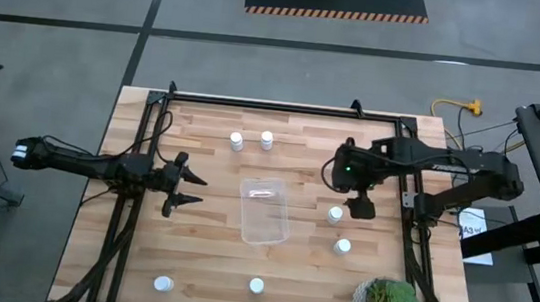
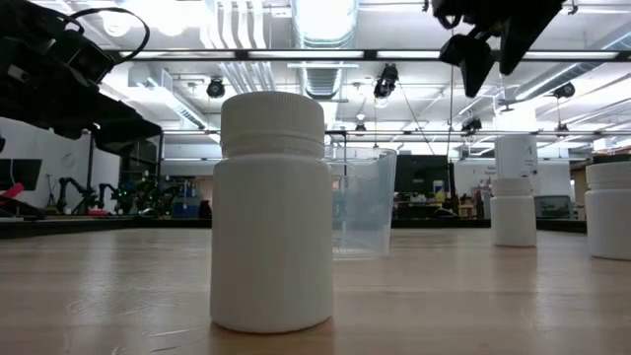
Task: Pick and place pill bottles into a basket
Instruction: Put the white pill bottle into the transparent bin
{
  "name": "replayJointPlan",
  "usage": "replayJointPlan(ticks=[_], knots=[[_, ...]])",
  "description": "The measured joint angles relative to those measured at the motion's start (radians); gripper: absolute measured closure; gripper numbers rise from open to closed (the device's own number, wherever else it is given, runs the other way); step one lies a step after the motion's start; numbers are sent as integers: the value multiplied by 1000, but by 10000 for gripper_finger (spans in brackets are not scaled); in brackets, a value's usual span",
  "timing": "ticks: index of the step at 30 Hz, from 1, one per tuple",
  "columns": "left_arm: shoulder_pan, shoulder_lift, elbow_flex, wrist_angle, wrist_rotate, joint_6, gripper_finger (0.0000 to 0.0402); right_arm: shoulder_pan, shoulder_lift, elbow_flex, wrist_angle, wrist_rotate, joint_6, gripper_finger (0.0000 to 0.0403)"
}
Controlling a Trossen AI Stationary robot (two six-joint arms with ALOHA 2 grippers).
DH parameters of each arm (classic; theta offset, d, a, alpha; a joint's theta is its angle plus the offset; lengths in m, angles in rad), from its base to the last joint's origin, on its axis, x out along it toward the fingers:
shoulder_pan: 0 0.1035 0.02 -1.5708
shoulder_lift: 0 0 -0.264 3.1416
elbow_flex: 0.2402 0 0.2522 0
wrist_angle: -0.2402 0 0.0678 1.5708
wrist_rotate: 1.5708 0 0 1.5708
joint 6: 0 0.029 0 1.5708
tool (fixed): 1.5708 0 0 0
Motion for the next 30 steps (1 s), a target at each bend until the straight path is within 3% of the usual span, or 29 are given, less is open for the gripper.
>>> replayJointPlan(ticks=[7, 18, 30], knots=[[0, 2, 0, 0, 0, 0, 182, 0, 41, -84, 81, -3, -9, 103], [0, 1, 0, 0, 0, 0, 182, 28, -45, -279, 240, -6, 63, 105], [0, 4, 0, -1, 0, 0, 182, 105, -25, -358, 346, 7, 111, 110]])
